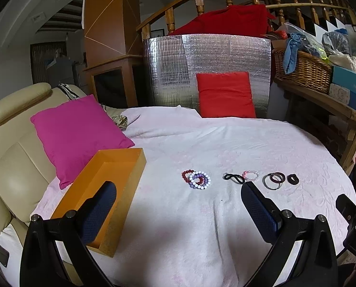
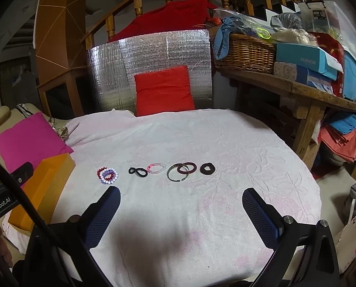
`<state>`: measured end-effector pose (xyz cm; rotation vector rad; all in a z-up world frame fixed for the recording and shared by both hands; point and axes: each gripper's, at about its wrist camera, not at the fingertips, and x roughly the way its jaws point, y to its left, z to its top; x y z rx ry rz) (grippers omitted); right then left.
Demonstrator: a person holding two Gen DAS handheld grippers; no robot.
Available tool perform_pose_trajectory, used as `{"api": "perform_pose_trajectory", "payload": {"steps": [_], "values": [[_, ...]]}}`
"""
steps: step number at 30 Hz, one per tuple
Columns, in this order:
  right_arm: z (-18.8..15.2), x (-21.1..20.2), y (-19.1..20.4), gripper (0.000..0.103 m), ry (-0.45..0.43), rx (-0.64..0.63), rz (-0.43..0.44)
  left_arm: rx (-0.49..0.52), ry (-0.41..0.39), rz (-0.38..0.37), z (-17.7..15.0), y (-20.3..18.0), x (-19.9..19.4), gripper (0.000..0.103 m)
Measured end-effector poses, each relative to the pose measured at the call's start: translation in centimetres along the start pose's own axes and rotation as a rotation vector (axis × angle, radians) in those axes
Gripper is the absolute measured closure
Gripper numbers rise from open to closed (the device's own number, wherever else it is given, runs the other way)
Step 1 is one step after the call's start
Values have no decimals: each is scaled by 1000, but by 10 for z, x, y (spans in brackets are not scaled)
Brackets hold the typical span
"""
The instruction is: Organize jewelry
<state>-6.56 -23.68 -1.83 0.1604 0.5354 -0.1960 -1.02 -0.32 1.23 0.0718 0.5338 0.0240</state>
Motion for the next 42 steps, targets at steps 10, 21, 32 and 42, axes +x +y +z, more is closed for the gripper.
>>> {"api": "perform_pose_trajectory", "payload": {"steps": [10, 21, 32, 42], "values": [[2, 16, 2, 0, 20, 3, 0, 31, 4, 13, -1, -2, 11, 0], [4, 27, 11, 0, 36, -5, 10, 3, 2, 8, -3, 5, 21, 0], [7, 40, 14, 0, 47, 0, 7, -4, 17, 10, -2, 8, 34, 0], [9, 61, 15, 0, 66, 10, 13, -1, 39, 18, -4, 8, 57, 0]]}}
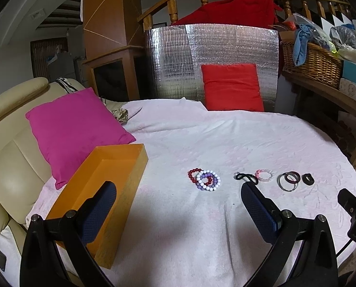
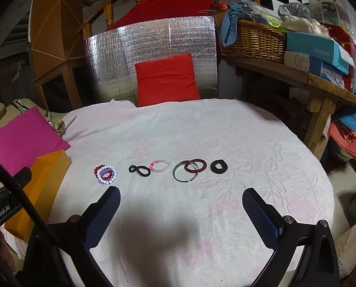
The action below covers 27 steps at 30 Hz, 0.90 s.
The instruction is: Organize jewelry
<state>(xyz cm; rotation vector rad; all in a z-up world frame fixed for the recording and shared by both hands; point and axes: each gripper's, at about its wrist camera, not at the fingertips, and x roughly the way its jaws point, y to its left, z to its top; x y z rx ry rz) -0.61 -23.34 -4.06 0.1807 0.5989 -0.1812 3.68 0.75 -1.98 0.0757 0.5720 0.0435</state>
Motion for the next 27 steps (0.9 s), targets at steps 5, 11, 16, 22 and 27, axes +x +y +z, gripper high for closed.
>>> {"api": "perform_pose_trajectory", "payload": {"steps": [5, 11, 16, 22, 27], "values": [[1, 21, -8, 0, 18, 16, 22, -23, 44, -65, -3, 0, 33, 0], [0, 75, -50, 0, 69, 77, 72, -27, 172, -210, -22, -12, 115, 0], [2, 122, -78, 0, 159, 150, 100, -36, 196, -263, -33, -23, 158, 0], [5, 173, -67, 20, 236, 145, 186, -52, 276, -243, -36, -10, 184, 0], [9, 221, -54, 27, 319, 168, 159, -73, 324, -185, -36, 9, 204, 0]]}}
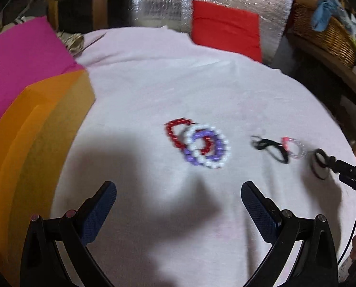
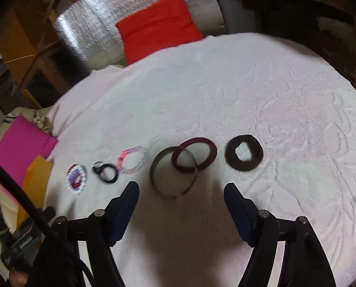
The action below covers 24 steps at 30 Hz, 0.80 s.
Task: Organize jewelry
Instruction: 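Grasp the white pearl bracelet with the left gripper while the right gripper grasps the metal bangle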
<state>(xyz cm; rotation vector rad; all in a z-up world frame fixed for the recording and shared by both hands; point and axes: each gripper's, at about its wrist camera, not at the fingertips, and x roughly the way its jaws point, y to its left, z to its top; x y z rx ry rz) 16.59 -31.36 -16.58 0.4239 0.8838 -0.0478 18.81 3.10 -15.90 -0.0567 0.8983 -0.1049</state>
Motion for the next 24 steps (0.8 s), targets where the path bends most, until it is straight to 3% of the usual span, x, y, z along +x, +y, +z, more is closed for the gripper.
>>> {"api": "perform_pose_trajectory", "payload": {"steps": [5, 14, 16, 19, 21, 23, 24], "values": [[11, 20, 8, 24, 26, -6, -7, -58, 8, 39, 11, 19, 11, 0], [8, 44, 37, 23, 48, -130, -170, -19, -9, 22, 32, 3, 39, 0], [6, 47, 43, 34, 39, -152, -214, -3, -19, -10, 35, -2, 44, 0], [4, 48, 49, 39, 23, -191, -257, 11, -30, -47, 39, -6, 48, 0], [3, 46, 48, 39, 19, -191, -258, 14, -45, -68, 41, -8, 50, 8], [1, 45, 46, 39, 17, -187, -256, 16, -35, -86, 44, -9, 54, 26], [1, 43, 46, 39, 17, -185, -254, 14, -20, -102, 44, -9, 58, 30]]}}
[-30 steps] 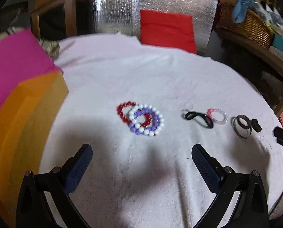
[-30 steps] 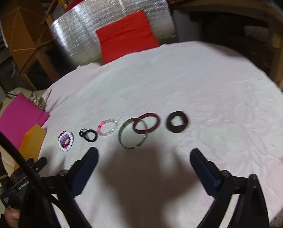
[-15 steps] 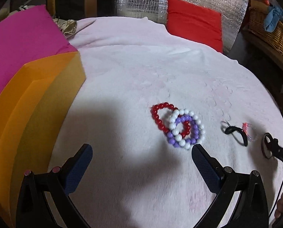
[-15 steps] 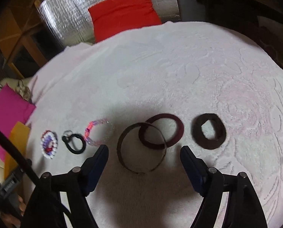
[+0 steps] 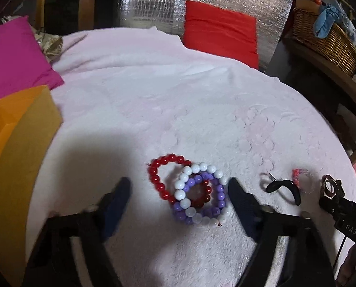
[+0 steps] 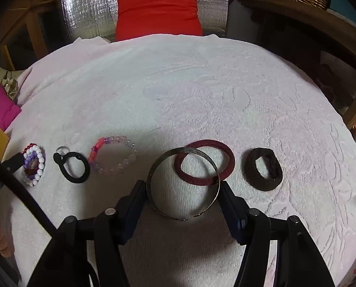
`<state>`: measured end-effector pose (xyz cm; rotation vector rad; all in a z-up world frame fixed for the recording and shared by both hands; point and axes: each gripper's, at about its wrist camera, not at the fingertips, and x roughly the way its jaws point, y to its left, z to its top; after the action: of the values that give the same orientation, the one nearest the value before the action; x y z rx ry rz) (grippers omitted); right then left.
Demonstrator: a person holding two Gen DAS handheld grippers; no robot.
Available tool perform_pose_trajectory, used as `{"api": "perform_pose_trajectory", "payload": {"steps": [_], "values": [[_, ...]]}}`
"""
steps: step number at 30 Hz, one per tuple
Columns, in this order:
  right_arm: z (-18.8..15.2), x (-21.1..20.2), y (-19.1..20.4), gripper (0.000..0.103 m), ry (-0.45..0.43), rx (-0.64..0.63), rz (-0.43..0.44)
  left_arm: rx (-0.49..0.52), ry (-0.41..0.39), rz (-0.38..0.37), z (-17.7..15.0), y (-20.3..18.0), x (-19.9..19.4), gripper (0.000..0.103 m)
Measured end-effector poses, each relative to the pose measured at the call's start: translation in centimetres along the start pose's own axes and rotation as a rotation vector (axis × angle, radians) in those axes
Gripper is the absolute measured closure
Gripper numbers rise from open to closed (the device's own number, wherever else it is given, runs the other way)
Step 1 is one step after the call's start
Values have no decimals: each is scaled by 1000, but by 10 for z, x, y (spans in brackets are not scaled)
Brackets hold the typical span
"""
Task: Organize jewelry
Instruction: 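Grasp the white pearl bracelet with the left gripper while the right gripper grasps the metal bangle, then carry both items into the orange box and open both grippers to release them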
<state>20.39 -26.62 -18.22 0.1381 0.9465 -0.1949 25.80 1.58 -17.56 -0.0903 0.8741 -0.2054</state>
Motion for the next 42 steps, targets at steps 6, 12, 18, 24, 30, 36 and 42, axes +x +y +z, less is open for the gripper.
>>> {"api": "perform_pose_trajectory", "payload": {"steps": [6, 12, 18, 24, 30, 36, 42], "values": [[-4, -9, -8, 39, 1, 42, 41, 23, 45, -29, -5, -4, 7, 64], [-7, -19, -12, 39, -22, 62, 62, 58, 28, -72, -8, -12, -2, 85], [-14, -28, -24, 39, -17, 105, 99, 91, 25, -140, -13, -21, -9, 89], [-12, -33, -23, 39, -37, 110, 112, 127, 11, -211, -13, -33, -21, 89], [-12, -39, -23, 39, -59, 115, 131, 185, 3, -287, -21, -49, -40, 89], [-11, -49, -20, 39, -101, 112, 177, 185, -36, -285, -23, -47, -63, 90], [-15, -64, 3, 39, -159, 60, 251, 157, -80, -251, -28, -30, -92, 91]]}}
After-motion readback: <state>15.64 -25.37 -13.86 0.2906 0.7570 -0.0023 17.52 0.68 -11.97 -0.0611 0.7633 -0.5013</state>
